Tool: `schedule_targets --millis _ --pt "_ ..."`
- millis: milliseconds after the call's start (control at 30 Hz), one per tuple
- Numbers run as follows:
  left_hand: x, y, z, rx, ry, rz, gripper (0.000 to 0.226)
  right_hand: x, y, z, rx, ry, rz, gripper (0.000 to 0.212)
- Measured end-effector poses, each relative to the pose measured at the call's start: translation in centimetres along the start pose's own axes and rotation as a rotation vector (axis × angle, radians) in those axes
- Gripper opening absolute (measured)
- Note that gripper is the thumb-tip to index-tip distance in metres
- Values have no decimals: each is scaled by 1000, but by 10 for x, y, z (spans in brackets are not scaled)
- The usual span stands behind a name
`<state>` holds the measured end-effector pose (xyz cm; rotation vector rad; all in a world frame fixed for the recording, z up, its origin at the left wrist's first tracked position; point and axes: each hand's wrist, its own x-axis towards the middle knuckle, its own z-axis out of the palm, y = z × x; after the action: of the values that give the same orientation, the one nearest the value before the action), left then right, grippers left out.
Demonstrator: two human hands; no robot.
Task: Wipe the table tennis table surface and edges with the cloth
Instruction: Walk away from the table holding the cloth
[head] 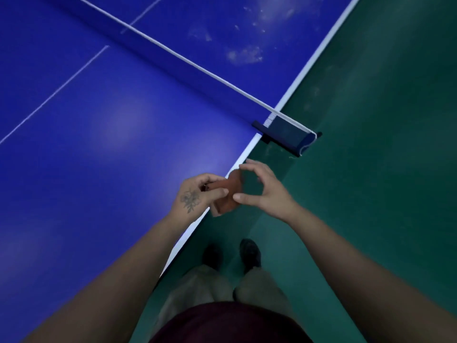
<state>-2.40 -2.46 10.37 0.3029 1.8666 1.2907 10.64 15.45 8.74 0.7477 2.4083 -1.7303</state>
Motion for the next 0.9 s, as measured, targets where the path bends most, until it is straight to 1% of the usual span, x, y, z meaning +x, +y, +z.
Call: schedule_targets --millis 67,133,200,267,367,400,467,633,767,900 --pt "-14 1 -8 -8 3 2 18 6 -9 -9 -169 -106 -168 82" --pt "-30 0 -15 -4 25 -6 20 14 -19 -10 -278 -231 -294 88" --pt "-50 -4 -20 -13 69 -28 20 20 -29 -1 -373 -346 -367 88" --pt "-73 -10 -22 -63 148 -52 21 27 -40 14 -462 -437 -461 80" --pt "-110 -24 -27 -150 338 -42 31 35 -61 41 -578 -580 -602 57" --pt "-124 -32 -30 -181 414 -34 30 36 -69 54 -608 -627 -655 49" --pt "-144 -45 -34 -226 507 -31 28 37 -79 71 -647 -678 -700 37" --pt "-220 -88 -40 -319 798 -49 32 13 -106 137 -695 -865 -719 30" --pt "-285 -126 -37 -433 1041 -39 44 -20 -127 193 -785 -948 -868 28" --pt "-358 -165 -29 -511 1251 -79 57 -60 -149 254 -853 -983 -972 26"
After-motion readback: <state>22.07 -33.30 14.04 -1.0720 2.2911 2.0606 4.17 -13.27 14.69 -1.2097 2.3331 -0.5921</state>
